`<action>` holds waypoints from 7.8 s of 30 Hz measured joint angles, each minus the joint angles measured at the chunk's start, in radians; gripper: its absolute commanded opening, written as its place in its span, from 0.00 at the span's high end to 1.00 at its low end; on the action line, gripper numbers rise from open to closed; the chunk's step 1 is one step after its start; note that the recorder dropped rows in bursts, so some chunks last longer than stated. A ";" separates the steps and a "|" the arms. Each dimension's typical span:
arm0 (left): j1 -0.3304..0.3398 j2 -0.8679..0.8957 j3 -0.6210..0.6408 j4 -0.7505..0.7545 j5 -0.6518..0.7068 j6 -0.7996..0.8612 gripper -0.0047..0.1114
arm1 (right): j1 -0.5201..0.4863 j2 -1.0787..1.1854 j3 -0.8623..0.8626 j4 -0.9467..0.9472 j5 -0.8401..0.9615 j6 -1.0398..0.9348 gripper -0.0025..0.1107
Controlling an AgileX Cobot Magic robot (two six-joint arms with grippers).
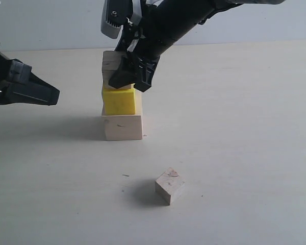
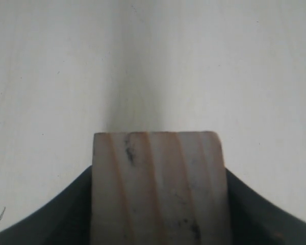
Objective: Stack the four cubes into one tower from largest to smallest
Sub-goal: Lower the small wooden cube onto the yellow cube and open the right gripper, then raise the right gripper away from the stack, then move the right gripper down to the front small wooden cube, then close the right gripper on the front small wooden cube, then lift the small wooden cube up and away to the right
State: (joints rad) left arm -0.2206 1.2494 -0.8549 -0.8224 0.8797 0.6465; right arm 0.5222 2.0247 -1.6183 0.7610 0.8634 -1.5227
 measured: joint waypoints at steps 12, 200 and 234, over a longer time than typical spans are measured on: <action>0.000 0.000 0.000 0.000 0.000 0.000 0.96 | 0.000 0.000 0.000 0.014 0.000 0.000 0.41; 0.000 0.000 0.078 -0.068 -0.096 0.010 0.96 | 0.349 -0.076 0.523 -0.819 -0.114 1.683 0.46; 0.000 0.000 0.078 -0.068 -0.096 0.047 0.96 | -0.133 -0.727 0.720 -1.090 -0.547 1.655 0.98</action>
State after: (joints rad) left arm -0.2206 1.2494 -0.7766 -0.8903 0.7834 0.6939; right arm 0.3891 1.2977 -0.8980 -0.3291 0.3161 0.1323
